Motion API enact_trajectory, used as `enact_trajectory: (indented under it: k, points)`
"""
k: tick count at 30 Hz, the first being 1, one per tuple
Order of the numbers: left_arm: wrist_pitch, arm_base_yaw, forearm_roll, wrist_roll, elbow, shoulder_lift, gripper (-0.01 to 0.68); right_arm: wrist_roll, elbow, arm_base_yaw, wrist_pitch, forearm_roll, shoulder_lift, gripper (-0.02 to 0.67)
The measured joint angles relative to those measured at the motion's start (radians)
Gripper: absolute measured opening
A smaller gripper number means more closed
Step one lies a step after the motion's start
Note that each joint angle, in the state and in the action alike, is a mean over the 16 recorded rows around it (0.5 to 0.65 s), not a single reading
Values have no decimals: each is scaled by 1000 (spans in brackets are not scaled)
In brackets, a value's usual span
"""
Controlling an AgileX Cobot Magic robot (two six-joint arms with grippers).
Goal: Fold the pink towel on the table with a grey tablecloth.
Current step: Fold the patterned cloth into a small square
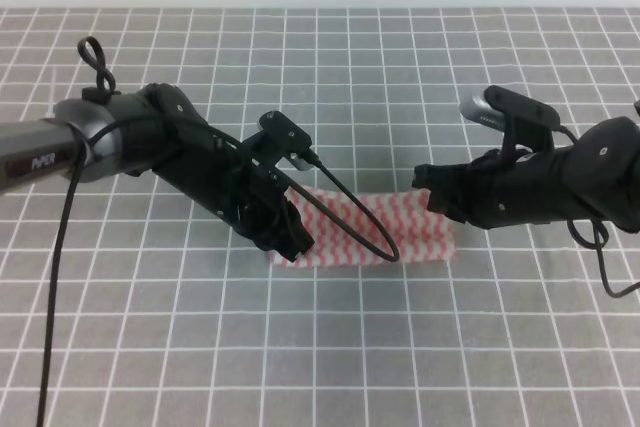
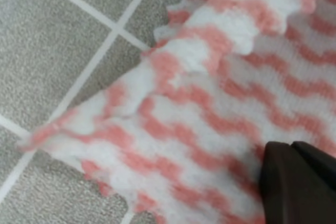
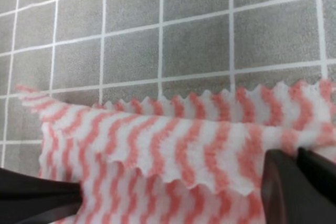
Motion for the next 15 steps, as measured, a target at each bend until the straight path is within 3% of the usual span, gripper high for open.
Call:
enact_trajectory:
  k: [7,15]
  points:
    - [5,0,0,0,-1,1,-1,-2,0,-8,9,11,21,25]
    - [8,0,2,3,-1,1,-1,-5,0,-8,-25,21,41,189]
